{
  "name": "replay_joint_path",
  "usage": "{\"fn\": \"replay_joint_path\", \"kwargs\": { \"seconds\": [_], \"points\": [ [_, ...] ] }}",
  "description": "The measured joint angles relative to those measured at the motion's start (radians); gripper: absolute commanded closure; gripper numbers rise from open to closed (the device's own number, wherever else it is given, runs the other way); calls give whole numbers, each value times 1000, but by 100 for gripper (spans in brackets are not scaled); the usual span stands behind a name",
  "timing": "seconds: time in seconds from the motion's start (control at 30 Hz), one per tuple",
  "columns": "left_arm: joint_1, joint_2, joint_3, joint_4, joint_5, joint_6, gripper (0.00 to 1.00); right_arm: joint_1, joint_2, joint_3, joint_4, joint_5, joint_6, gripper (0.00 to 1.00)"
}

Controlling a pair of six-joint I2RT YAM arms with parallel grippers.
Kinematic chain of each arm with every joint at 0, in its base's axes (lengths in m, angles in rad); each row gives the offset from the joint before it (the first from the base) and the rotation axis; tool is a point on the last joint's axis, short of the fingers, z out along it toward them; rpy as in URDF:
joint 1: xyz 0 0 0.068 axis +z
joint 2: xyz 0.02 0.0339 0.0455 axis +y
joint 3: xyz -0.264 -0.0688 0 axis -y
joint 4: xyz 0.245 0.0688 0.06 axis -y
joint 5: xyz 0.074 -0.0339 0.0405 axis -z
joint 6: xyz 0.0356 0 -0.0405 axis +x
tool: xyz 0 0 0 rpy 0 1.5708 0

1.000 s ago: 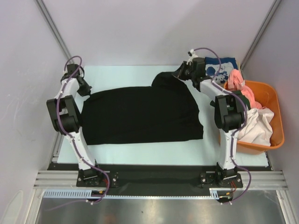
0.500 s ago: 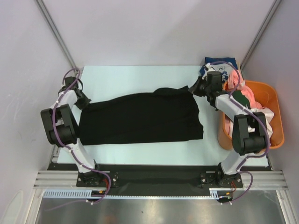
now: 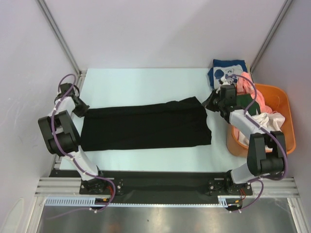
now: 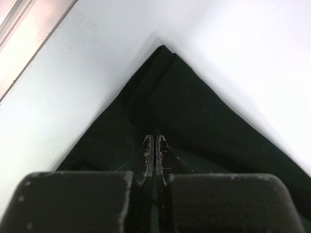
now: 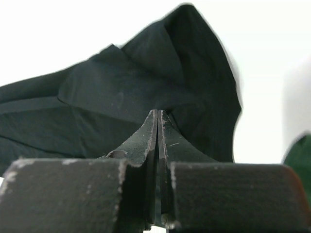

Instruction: Fold and stack the t-shirts

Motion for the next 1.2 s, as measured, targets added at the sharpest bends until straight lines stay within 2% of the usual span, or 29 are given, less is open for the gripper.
{"fn": "replay_joint_path", "kwargs": {
  "seconds": [0.2, 0.27, 0.3, 0.33, 0.37, 0.4, 0.43, 0.5, 0.63, 0.8, 0.97, 1.2],
  "points": [
    [0, 0, 0, 9, 15, 0, 99, 0, -104, -103, -16, 19, 25, 100],
    [0, -4, -7, 14, 16, 0, 91, 0, -158, -150, -14, 31, 44, 100],
    [0, -8, -13, 15, 15, 0, 82, 0, -180, -170, -16, 36, 56, 96],
    [0, -15, -19, 14, 14, -1, 74, 0, -205, -192, -19, 47, 68, 82],
    [0, -23, -25, 13, 13, -2, 55, 0, -224, -208, -27, 58, 85, 55],
    [0, -33, -29, 13, 12, -1, 24, -1, -239, -220, -43, 75, 100, 48],
    [0, -50, -35, 12, 10, 2, 15, -1, -249, -227, -56, 89, 102, 42],
    [1, -94, -58, 18, -5, -16, 4, 0, -276, -242, -87, 121, 118, 36],
    [-3, -240, -131, 37, -31, -27, 4, 47, -358, -247, -150, 188, 142, 35],
    [-85, -339, -146, 51, -72, -14, 5, 230, -374, -219, -217, 281, 212, 34],
    [-213, -293, -113, 41, -83, 29, 6, 260, -276, -200, -286, 335, 274, 29],
    [-251, -166, -87, -25, -84, 80, 6, 219, -75, -153, -346, 395, 285, 27]
  ]
}}
